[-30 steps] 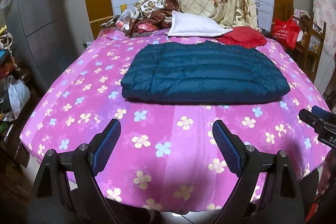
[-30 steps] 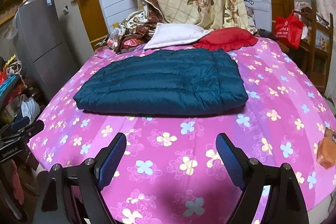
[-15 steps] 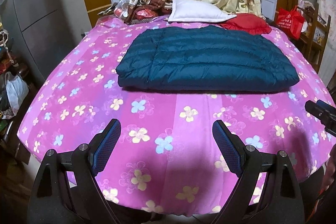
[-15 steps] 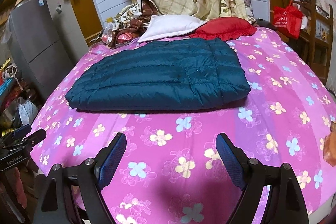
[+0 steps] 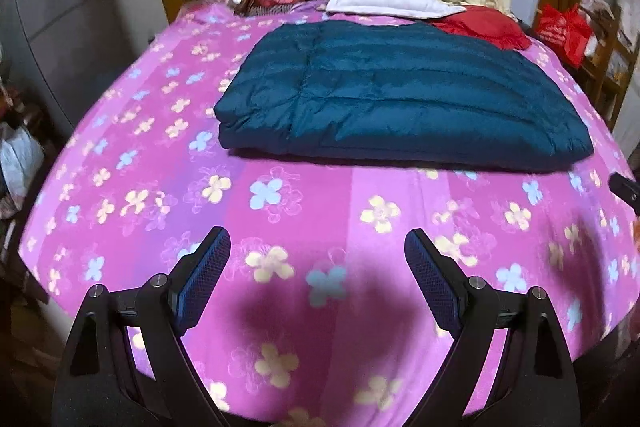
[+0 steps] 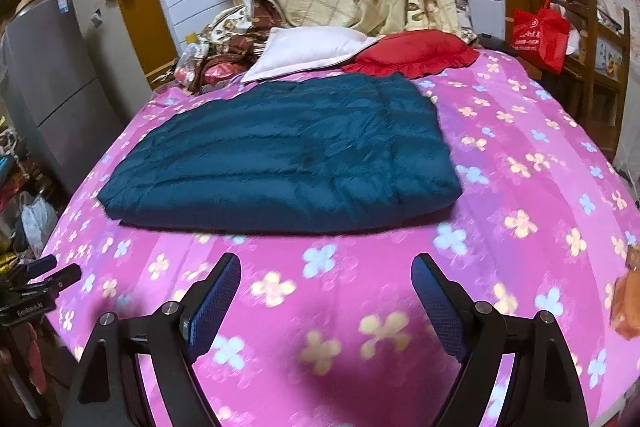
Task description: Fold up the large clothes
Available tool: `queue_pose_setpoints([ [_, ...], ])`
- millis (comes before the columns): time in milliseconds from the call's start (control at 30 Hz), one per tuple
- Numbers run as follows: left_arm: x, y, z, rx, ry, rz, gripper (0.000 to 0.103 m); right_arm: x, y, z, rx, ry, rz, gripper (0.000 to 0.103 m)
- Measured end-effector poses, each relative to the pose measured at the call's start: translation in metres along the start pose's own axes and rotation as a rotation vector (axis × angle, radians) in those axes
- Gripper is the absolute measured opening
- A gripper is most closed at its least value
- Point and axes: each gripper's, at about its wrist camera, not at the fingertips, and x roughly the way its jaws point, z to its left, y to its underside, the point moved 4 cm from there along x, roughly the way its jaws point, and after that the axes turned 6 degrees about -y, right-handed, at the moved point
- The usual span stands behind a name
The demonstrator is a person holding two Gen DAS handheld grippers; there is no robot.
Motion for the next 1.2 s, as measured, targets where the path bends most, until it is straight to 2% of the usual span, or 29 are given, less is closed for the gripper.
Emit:
queue_pose_setpoints([
  [133,0.025,-0.03,0.028,-0.086,0.035,0.034,0.089,0.011,-0.025,-0.03,0.043,0.023,0.006,0.085],
  [267,0.052,-0.07,0.059,-0.171,0.105,0.039,0.089,0.031,-0.056,-0.076,0.162,0.006,0.021,0.085],
  [467,0.11,-0.12,0.083,-0.273,0.313,0.081,0.089,0.087,-0.093,-0.14,0.335,-0.059,0.085,0.085],
  [567,0.142,-0.137,0.086,-0.308,0.416,0.131,0.089,0.114,-0.101,-0.158,0.39,-0.092,0.111,0.085],
  [633,0.162,-0.145,0.084,-0.344,0.522,0.168,0.089,0.13,-0.104,-0.164,0.424,-0.133,0.123,0.085],
  [733,0.179,-0.155,0.083,-0.382,0.611,0.194,0.09,0.152,-0.107,-0.169,0.461,-0.189,0.142,0.085],
  [867,0.199,-0.172,0.075,-0.358,0.638,0.198,0.091,0.177,-0.11,-0.168,0.483,-0.248,0.159,0.085],
  [933,0.213,-0.176,0.072,-0.332,0.632,0.224,0.096,0.187,-0.114,-0.165,0.486,-0.275,0.166,0.085],
  [1000,0.225,-0.175,0.066,-0.293,0.629,0.265,0.097,0.196,-0.116,-0.161,0.473,-0.291,0.181,0.09],
  [1033,0.23,-0.171,0.062,-0.271,0.632,0.285,0.103,0.2,-0.117,-0.158,0.463,-0.296,0.189,0.092],
  [1067,0.233,-0.169,0.056,-0.241,0.639,0.3,0.102,0.205,-0.118,-0.155,0.453,-0.301,0.196,0.095],
  [1133,0.228,-0.166,0.044,-0.184,0.619,0.278,0.102,0.214,-0.119,-0.149,0.437,-0.317,0.208,0.095],
  [1167,0.222,-0.166,0.036,-0.162,0.63,0.265,0.102,0.217,-0.121,-0.144,0.431,-0.331,0.202,0.089],
  [1200,0.217,-0.167,0.031,-0.156,0.634,0.249,0.096,0.219,-0.123,-0.14,0.431,-0.344,0.201,0.078],
])
